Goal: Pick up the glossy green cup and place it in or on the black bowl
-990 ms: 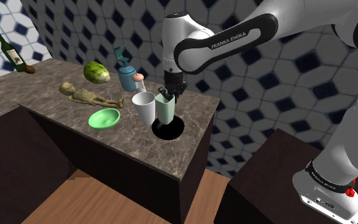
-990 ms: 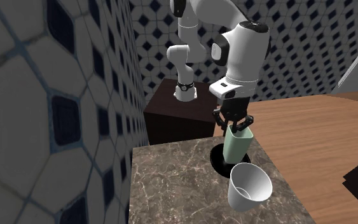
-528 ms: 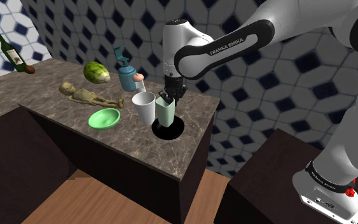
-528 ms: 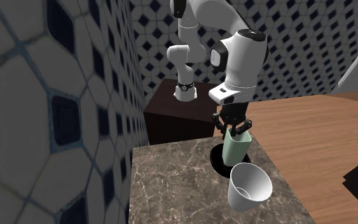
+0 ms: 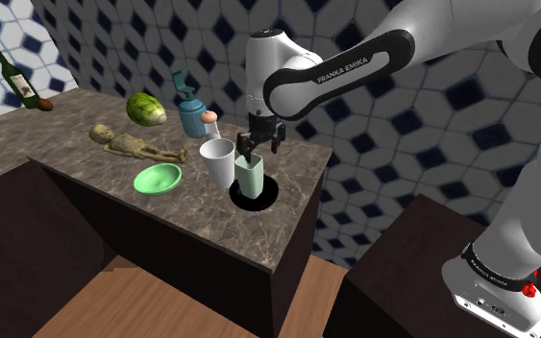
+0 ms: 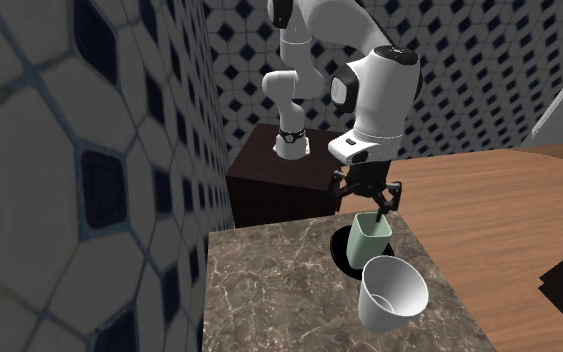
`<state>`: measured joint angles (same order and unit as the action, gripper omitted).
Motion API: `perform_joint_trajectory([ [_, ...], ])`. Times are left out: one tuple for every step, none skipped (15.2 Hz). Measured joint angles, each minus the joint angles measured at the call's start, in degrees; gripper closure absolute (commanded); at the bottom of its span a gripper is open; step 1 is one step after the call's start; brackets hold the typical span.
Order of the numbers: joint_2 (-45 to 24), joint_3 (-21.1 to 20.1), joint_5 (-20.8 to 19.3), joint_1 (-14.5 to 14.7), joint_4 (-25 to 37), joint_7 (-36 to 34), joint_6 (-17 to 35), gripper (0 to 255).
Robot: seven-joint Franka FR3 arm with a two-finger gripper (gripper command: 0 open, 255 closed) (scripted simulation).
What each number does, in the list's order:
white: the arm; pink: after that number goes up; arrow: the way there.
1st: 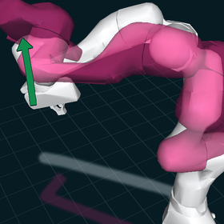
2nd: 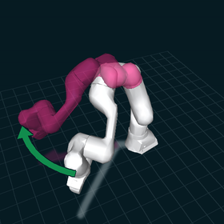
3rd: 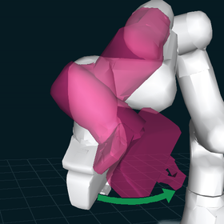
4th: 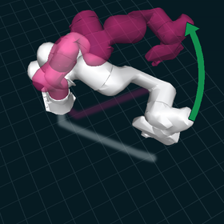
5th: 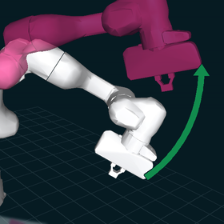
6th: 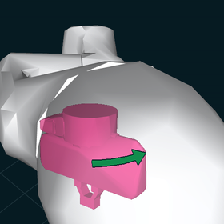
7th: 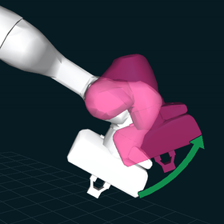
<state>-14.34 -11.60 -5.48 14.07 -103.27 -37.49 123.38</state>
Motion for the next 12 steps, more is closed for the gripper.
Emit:
perform_joint_trajectory([
  [0.0, 0.0, 0.0, 0.0, 0.0, 0.0, 0.0, 0],
  [0.5, 0.0, 0.1, 0.0, 0.1, 0.1, -0.6, 0],
  [1.2, -0.1, 0.4, -0.1, 0.7, 0.3, -1.9, 0],
  [1.8, -0.2, 0.5, 0.0, 1.7, 0.2, -3.4, 0],
  [2.5, -0.2, 0.7, -0.1, 2.3, 0.4, -4.7, 0],
  [2.8, -0.3, 0.8, -0.1, 2.8, 0.5, -5.4, 0],
  [2.8, -0.3, 0.8, -0.1, 3.1, 0.5, -5.8, 0],
  [2.9, -0.3, 0.9, -0.1, 3.3, 0.5, -6.0, 0],
  [2.9, -0.3, 0.9, -0.1, 3.4, 0.5, -6.1, 0],
  [2.9, -0.3, 0.9, -0.1, 3.4, 0.5, -6.2, 0],
  [2.9, -0.3, 0.9, -0.1, 3.4, 0.6, -6.2, 0],
  [2.9, -0.3, 0.9, -0.1, 3.4, 0.6, -6.2, 0],
])
